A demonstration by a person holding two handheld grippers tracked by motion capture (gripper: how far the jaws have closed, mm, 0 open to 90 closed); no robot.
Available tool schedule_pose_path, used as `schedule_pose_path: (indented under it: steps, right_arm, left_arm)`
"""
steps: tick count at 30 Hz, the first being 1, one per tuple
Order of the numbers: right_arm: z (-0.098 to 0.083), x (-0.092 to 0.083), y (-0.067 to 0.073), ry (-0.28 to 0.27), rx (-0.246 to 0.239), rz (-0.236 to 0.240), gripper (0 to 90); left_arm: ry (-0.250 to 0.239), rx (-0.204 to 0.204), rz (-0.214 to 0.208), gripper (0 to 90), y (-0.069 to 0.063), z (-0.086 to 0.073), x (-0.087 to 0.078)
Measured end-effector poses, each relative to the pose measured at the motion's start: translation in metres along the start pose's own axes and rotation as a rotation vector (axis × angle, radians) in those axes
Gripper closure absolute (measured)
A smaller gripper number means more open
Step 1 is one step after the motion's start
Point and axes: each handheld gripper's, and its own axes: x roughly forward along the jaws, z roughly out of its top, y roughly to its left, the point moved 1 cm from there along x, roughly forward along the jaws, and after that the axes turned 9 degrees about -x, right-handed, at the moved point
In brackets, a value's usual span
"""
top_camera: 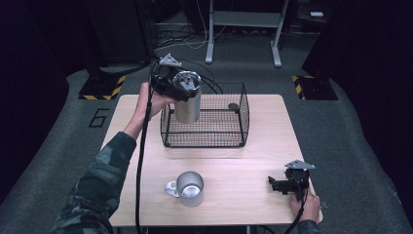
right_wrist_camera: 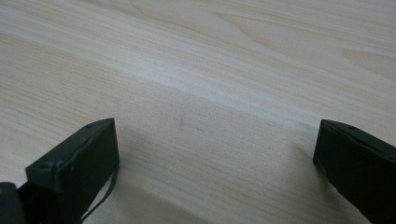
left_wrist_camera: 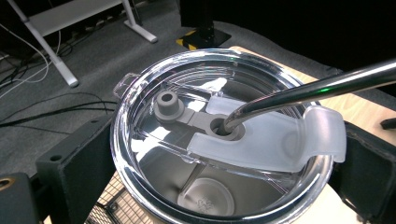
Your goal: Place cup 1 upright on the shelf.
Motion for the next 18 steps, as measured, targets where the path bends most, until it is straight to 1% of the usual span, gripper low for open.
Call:
schedule_pose_path:
  steps: [3, 4, 5, 6, 7, 12, 13, 18]
  right_arm:
    - [0.000, 0.000, 0.000, 0.000, 0.000, 0.000, 0.0]
    - [0.000, 0.000, 0.000, 0.000, 0.000, 0.000, 0.0]
    - [0.000, 0.000, 0.000, 0.000, 0.000, 0.000, 0.0]
    - [0.000, 0.000, 0.000, 0.000, 0.000, 0.000, 0.0]
    - [0.000, 0.000, 0.000, 0.000, 0.001, 0.000, 0.0]
    - [0.000, 0.000, 0.000, 0.000, 0.000, -0.001, 0.0]
    - [0.000, 0.000, 0.000, -0.001, 0.007, -0.003, 0.0]
    - [0.000, 0.000, 0.000, 0.001, 0.007, 0.000, 0.0]
  left_arm:
    - [0.015, 0.006, 0.007, 3.5, 0.003, 0.003, 0.008]
    - [0.018, -0.007, 0.006, 3.5, 0.005, 0.004, 0.014]
    - [0.025, -0.007, 0.009, 3.6, 0.006, 0.005, 0.016]
    - [0.025, -0.007, 0.009, 3.5, 0.006, 0.005, 0.016]
    - [0.025, -0.012, 0.011, 3.5, 0.007, 0.005, 0.020]
    - [0.059, -0.006, 0.018, 3.6, 0.012, 0.005, 0.037]
    - [0.062, -0.010, 0.018, 3.6, 0.012, 0.005, 0.040]
    - [0.085, -0.011, 0.026, 3.6, 0.016, 0.005, 0.056]
